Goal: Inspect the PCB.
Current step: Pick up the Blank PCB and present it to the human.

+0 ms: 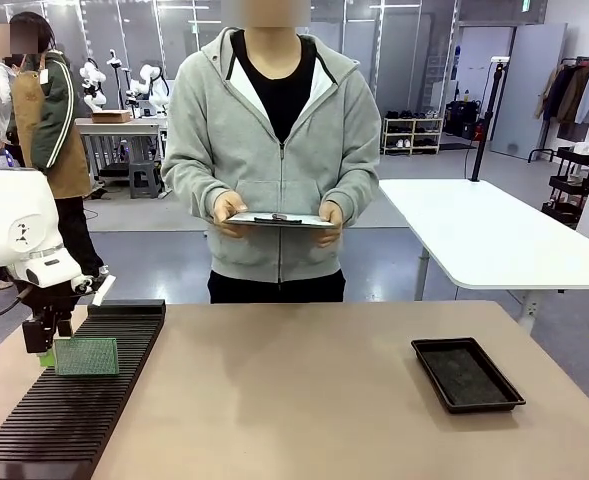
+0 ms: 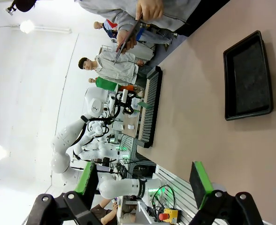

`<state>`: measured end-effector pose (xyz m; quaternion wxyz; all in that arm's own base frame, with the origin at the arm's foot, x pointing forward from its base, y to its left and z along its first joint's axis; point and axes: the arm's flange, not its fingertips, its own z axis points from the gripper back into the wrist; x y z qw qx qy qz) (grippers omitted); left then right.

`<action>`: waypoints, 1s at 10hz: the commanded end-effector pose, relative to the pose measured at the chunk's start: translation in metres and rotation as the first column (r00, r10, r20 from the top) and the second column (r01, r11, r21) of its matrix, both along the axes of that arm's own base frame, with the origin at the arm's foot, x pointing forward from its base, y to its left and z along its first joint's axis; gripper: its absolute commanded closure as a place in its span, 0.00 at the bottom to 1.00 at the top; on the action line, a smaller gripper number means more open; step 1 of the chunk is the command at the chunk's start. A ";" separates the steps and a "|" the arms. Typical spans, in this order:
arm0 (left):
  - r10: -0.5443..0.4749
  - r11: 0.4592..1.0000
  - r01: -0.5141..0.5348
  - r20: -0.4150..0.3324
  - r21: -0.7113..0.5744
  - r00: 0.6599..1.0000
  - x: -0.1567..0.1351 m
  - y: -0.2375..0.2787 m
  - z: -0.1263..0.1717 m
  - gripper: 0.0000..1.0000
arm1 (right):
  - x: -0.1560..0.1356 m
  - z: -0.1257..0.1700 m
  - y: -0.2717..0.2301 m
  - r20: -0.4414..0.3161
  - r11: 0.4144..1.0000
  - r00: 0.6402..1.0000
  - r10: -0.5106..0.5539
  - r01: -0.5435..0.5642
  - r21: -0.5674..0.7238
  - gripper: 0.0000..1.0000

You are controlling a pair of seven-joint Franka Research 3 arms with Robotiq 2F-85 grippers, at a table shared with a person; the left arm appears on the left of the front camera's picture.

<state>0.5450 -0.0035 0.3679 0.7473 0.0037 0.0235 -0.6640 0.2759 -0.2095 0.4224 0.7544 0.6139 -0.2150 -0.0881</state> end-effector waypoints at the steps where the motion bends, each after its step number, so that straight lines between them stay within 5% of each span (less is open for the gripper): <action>1: 0.004 1.000 -0.005 -0.038 -0.028 0.999 0.009 0.002 0.000 0.00 | -0.001 0.000 0.000 0.002 1.000 1.000 0.001 -0.001 0.003 0.00; 2: 0.003 0.999 -0.005 -0.045 -0.034 0.999 0.010 0.003 -0.003 0.00 | -0.001 0.000 0.000 0.002 1.000 1.000 0.001 -0.001 0.003 0.00; 3: 0.007 0.999 -0.009 -0.048 -0.037 0.999 0.010 0.003 -0.003 0.20 | -0.001 0.000 0.000 0.002 1.000 1.000 0.001 -0.001 0.003 0.00; 6: 0.002 0.998 -0.007 -0.073 -0.070 0.997 0.010 0.003 -0.007 1.00 | -0.001 0.000 0.000 0.002 1.000 1.000 0.001 -0.001 0.003 0.00; 9: 0.008 0.998 -0.012 -0.072 -0.054 0.997 0.011 0.005 -0.008 0.95 | -0.001 0.000 0.000 0.002 1.000 1.000 0.001 -0.001 0.003 0.00; 10: 0.009 0.999 -0.013 -0.073 -0.050 0.997 0.011 0.005 -0.008 1.00 | -0.001 0.000 0.000 0.002 1.000 1.000 0.001 -0.001 0.003 0.00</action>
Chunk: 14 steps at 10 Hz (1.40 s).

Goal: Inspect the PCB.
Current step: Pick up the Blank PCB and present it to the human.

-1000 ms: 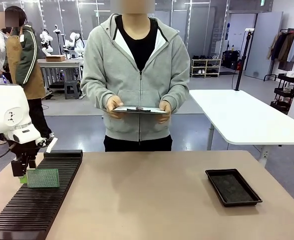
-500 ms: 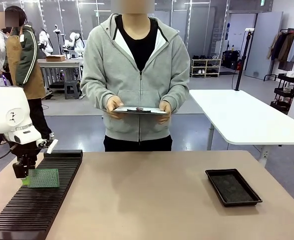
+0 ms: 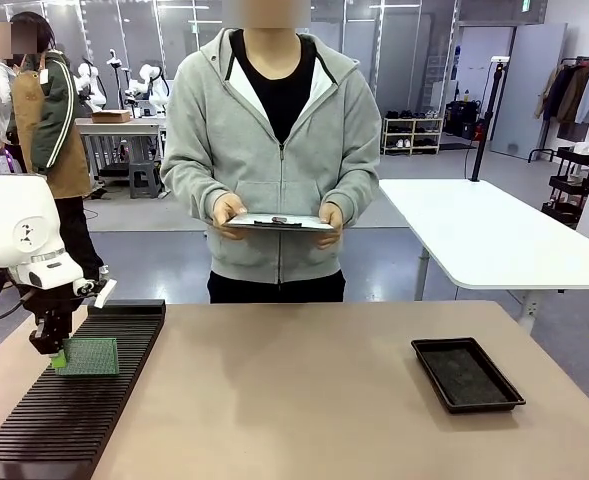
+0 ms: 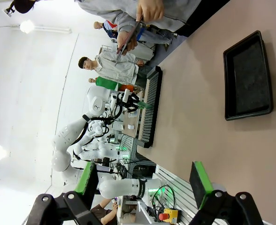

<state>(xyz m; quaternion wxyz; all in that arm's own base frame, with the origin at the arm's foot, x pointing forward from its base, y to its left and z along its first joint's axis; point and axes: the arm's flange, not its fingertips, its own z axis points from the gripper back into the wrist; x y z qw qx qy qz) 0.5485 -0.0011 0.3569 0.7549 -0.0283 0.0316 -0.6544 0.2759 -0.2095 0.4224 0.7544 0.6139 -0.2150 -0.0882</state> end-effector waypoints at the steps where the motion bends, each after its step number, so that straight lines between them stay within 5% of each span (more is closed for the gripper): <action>1: -0.014 1.000 0.014 -0.015 -0.007 1.000 0.007 0.003 0.002 1.00 | -0.001 0.000 0.000 0.002 1.000 1.000 0.001 -0.001 0.003 0.00; 7: 0.022 1.000 -0.022 -0.002 -0.008 1.000 0.006 0.004 0.011 1.00 | -0.001 0.000 0.000 0.002 1.000 1.000 0.001 -0.001 0.003 0.00; 11: 0.102 0.988 -0.089 0.096 -0.127 0.990 -0.025 0.009 0.076 1.00 | -0.001 0.000 0.000 0.002 1.000 1.000 0.001 -0.001 0.003 0.00; 14: 0.166 0.967 -0.144 0.092 -0.209 0.982 -0.039 0.013 0.094 1.00 | -0.001 0.000 0.000 0.002 1.000 1.000 0.001 -0.001 0.003 0.00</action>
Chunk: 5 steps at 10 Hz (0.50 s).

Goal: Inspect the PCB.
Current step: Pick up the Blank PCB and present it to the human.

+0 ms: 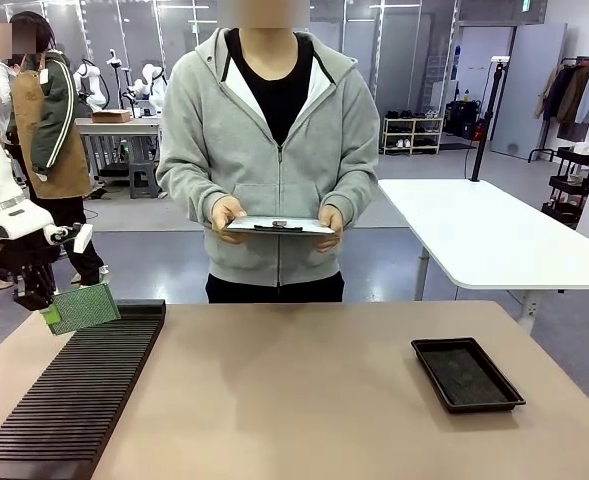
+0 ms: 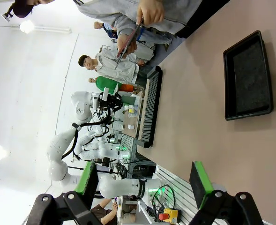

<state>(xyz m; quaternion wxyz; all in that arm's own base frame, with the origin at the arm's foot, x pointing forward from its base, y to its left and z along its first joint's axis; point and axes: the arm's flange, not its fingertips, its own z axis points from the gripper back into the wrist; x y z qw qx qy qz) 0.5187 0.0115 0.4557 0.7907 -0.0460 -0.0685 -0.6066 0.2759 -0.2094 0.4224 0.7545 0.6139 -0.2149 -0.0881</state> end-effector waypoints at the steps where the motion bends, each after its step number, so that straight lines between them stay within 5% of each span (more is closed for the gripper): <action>1: 0.081 0.987 -0.087 -0.047 -0.138 0.996 -0.019 0.006 0.006 1.00 | -0.001 0.000 0.000 0.002 1.000 1.000 0.001 -0.001 0.003 0.00; 3: 0.138 0.928 -0.157 -0.080 -0.338 0.987 -0.032 0.017 0.017 1.00 | -0.001 0.000 0.000 0.002 1.000 1.000 0.001 -0.001 0.003 0.00; 5: 0.113 0.781 -0.172 -0.136 -0.600 0.984 -0.037 0.026 0.011 1.00 | -0.001 0.000 0.000 0.002 1.000 1.000 0.001 -0.001 0.003 0.00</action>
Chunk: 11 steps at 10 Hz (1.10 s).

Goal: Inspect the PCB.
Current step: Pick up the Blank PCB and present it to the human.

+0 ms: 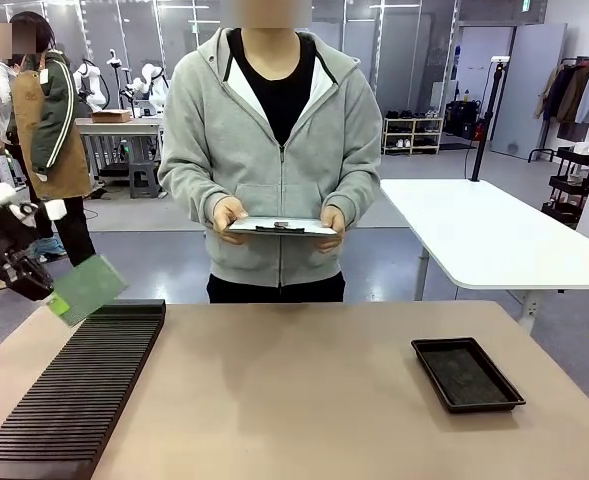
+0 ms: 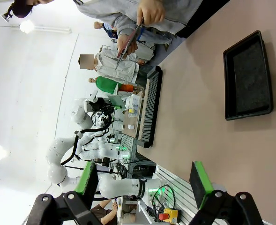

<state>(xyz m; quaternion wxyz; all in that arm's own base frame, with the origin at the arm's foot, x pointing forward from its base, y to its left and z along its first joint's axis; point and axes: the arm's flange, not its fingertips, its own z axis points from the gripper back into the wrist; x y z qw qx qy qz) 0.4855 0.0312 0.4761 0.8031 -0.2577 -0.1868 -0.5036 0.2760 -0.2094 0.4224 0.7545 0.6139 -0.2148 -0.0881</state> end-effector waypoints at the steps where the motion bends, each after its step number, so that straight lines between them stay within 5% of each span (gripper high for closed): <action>1: 0.018 0.950 -0.031 -0.047 -0.310 0.999 -0.004 0.004 -0.019 1.00 | -0.001 0.000 0.000 0.002 1.000 1.000 0.001 -0.001 0.003 0.00; 3: 0.042 0.864 -0.069 -0.065 -0.499 0.997 -0.012 -0.008 -0.031 1.00 | -0.001 0.000 0.000 0.002 1.000 1.000 0.001 -0.001 0.003 0.00; 9: 0.055 0.877 -0.084 -0.075 -0.473 0.996 -0.012 -0.012 -0.031 1.00 | -0.001 0.000 0.000 0.002 1.000 1.000 0.001 -0.001 0.003 0.00; 11: 0.032 0.833 -0.110 -0.151 -0.542 0.988 -0.014 -0.020 -0.035 0.96 | -0.001 0.000 0.000 0.002 1.000 1.000 0.001 -0.001 0.003 0.00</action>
